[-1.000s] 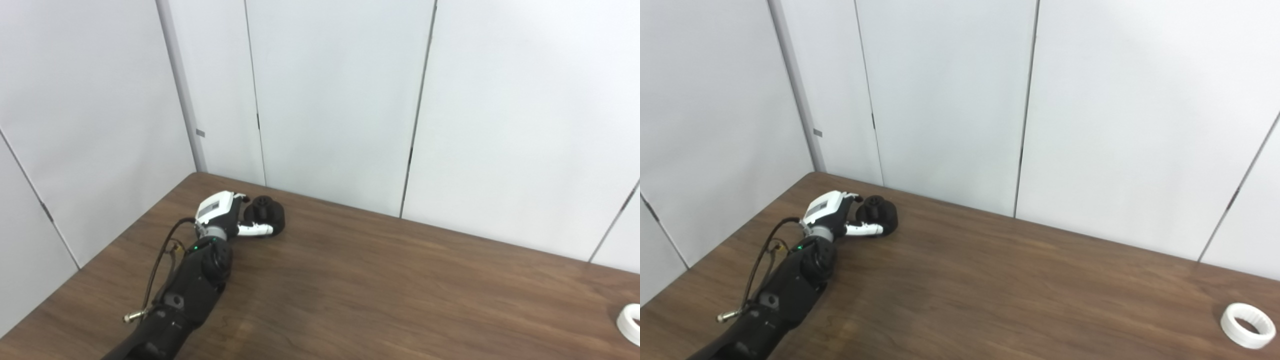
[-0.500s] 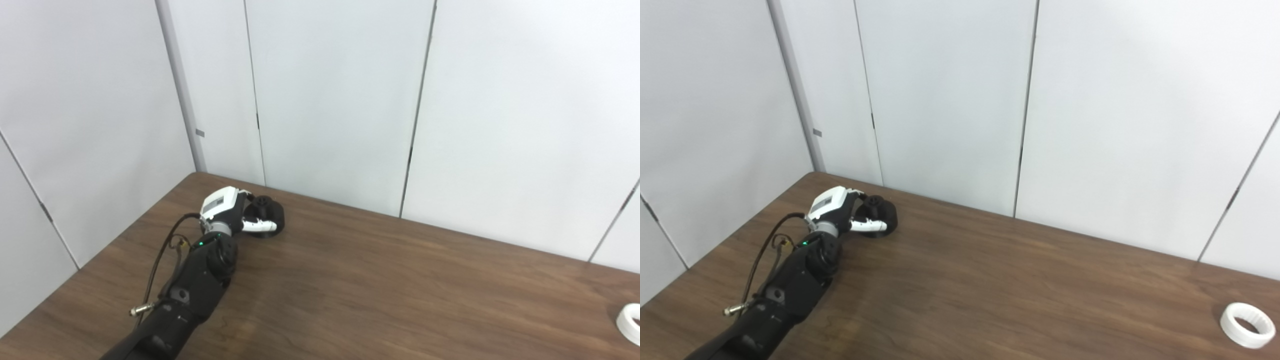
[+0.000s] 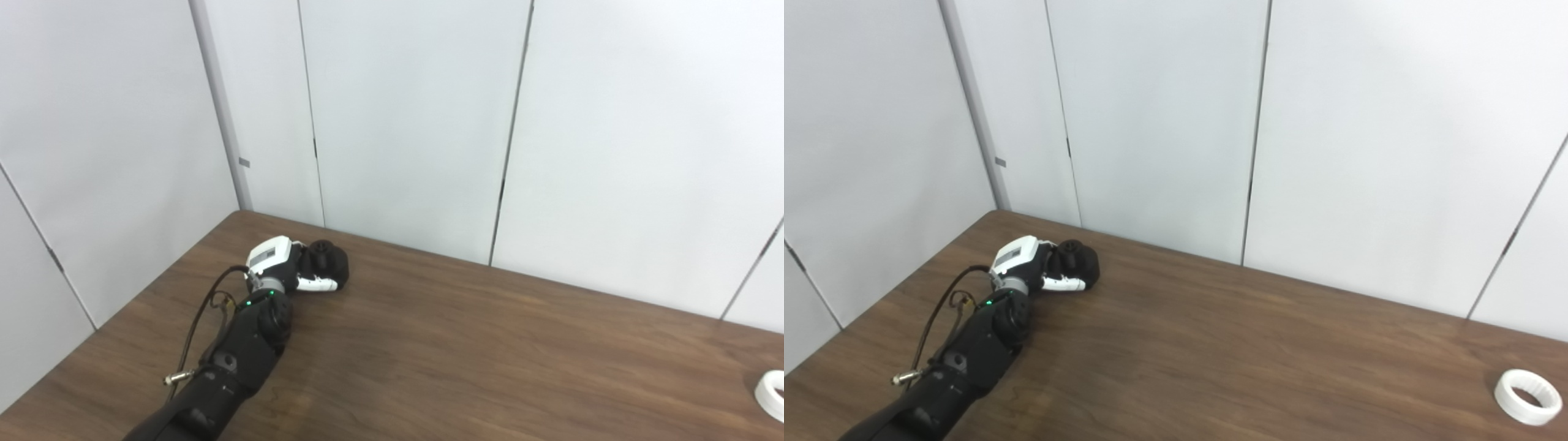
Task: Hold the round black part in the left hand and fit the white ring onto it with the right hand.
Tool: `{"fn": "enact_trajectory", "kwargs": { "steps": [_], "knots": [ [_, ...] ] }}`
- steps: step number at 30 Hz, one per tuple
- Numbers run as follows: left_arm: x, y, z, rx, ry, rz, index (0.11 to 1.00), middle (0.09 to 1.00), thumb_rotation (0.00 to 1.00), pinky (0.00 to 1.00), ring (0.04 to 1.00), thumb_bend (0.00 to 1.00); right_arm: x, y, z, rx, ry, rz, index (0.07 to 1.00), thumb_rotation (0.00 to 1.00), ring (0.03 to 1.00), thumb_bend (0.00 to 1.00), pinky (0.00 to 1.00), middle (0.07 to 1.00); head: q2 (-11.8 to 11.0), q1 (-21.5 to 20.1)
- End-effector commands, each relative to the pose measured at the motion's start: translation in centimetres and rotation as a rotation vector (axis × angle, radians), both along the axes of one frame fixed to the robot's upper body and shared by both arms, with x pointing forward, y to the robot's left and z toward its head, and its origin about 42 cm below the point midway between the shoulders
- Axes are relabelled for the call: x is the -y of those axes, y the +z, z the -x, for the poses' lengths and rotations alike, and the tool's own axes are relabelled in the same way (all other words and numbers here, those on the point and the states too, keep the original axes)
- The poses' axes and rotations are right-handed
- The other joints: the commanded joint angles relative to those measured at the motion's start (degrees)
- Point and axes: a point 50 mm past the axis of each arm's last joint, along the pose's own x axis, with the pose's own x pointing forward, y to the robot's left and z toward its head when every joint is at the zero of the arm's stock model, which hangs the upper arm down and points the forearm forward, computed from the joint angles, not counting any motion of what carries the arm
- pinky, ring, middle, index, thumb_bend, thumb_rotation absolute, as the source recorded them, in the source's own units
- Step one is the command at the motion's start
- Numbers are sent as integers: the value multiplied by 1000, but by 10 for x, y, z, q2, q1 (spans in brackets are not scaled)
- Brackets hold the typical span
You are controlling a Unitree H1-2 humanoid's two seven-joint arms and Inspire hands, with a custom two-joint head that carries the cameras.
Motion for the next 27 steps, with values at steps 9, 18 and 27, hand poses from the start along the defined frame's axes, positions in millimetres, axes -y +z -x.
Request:
{"fn": "enact_trajectory", "kwargs": {
  "steps": [9,18,27],
  "knots": [
    [-2,33,-19,113,-1,-45,782,924,456,1000,975,1000,0,9,-2,45,-3,2,865,824,878,828,809,890,0,1],
    [-1,33,-17,281,26,22,641,858,291,955,921,922,0,10,-2,48,-8,5,854,821,863,821,788,878,2,-1],
    [2,30,-19,377,46,12,490,818,73,920,887,522,0,10,-2,45,-4,9,861,826,873,823,807,887,2,-3]
  ]
}}
